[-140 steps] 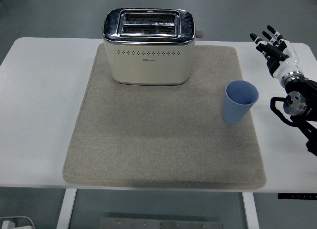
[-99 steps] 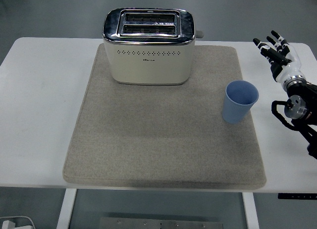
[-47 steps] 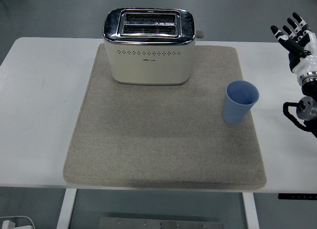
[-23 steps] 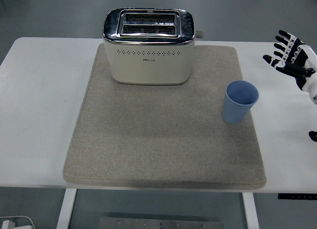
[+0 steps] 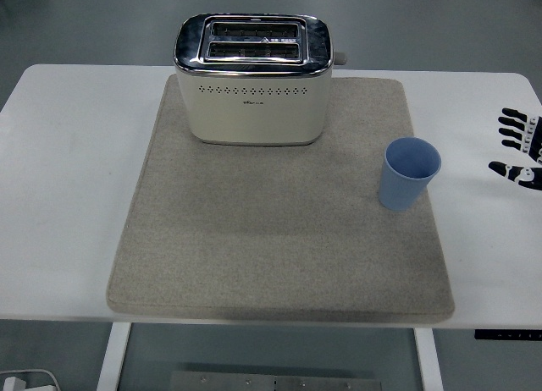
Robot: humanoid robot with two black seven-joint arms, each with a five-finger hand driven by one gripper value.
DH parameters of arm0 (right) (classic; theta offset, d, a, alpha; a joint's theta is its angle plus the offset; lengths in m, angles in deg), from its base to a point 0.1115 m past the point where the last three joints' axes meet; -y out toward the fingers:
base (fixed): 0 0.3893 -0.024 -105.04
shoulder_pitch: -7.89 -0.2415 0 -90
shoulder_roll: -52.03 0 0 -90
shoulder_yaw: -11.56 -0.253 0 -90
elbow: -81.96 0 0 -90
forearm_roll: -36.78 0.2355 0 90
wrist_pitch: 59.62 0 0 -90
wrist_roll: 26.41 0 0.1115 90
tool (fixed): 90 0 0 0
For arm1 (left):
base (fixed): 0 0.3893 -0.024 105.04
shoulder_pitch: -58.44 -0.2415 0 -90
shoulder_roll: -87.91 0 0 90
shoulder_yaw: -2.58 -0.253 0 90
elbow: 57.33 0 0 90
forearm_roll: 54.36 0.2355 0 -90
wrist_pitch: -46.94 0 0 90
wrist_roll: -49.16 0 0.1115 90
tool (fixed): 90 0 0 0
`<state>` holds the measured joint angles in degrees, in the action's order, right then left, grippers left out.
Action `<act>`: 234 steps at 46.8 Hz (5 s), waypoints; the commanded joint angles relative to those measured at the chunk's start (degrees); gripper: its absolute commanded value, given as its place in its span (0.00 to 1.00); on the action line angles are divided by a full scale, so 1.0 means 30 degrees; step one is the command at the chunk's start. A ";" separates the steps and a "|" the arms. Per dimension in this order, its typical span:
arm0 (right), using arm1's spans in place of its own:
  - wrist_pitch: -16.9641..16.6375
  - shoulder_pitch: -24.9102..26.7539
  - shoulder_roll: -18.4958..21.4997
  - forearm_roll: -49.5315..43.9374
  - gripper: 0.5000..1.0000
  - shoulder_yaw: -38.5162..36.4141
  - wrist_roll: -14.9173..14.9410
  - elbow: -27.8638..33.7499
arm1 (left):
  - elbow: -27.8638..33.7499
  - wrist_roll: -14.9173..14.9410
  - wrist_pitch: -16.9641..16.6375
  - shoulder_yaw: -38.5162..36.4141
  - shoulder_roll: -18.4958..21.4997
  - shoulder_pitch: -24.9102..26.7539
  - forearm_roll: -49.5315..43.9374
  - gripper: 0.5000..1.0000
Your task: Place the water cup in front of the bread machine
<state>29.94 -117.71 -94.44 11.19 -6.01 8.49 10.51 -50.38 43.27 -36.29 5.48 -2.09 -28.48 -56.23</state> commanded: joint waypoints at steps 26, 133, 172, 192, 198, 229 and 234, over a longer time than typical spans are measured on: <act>0.2697 0.1291 0.2240 -0.3364 0.84 -0.0003 0.0033 -0.0852 | 0.0000 0.0000 0.0001 0.0000 0.0000 0.0000 0.0010 1.00; 0.4514 -0.4539 0.8802 0.0209 0.00 0.3777 -0.0880 -0.0559 | 0.0000 0.0000 0.0001 0.0000 0.0000 0.0000 -0.0019 1.00; 0.6389 -0.4861 1.8032 0.1177 0.00 0.3425 -0.1966 0.4157 | 0.0000 0.0000 0.0001 0.0000 0.0000 0.0000 0.0010 1.00; 0.6535 -0.5037 1.8619 0.1147 0.67 0.3454 -0.1937 0.5066 | 0.0000 0.0000 0.0001 0.0000 0.0000 0.0000 0.0010 1.00; 0.6536 -0.5037 1.8619 0.1147 0.83 0.3483 -0.1937 0.5066 | 0.0000 0.0000 0.0001 0.0000 0.0000 0.0000 0.0010 1.00; 0.6536 -0.5066 1.8122 0.1147 0.83 0.3484 -0.1937 0.4481 | 0.0000 0.0000 0.0001 0.0000 0.0000 0.0000 -0.0019 1.00; 0.6536 -0.5066 1.7682 0.1205 0.83 0.3483 -0.1937 0.4217 | 0.0000 0.0000 0.0001 0.0000 0.0000 0.0000 -0.0019 1.00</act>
<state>49.55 -132.90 -40.62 14.64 4.48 2.69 23.70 -50.38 43.27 -36.29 5.48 -2.09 -28.48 -56.24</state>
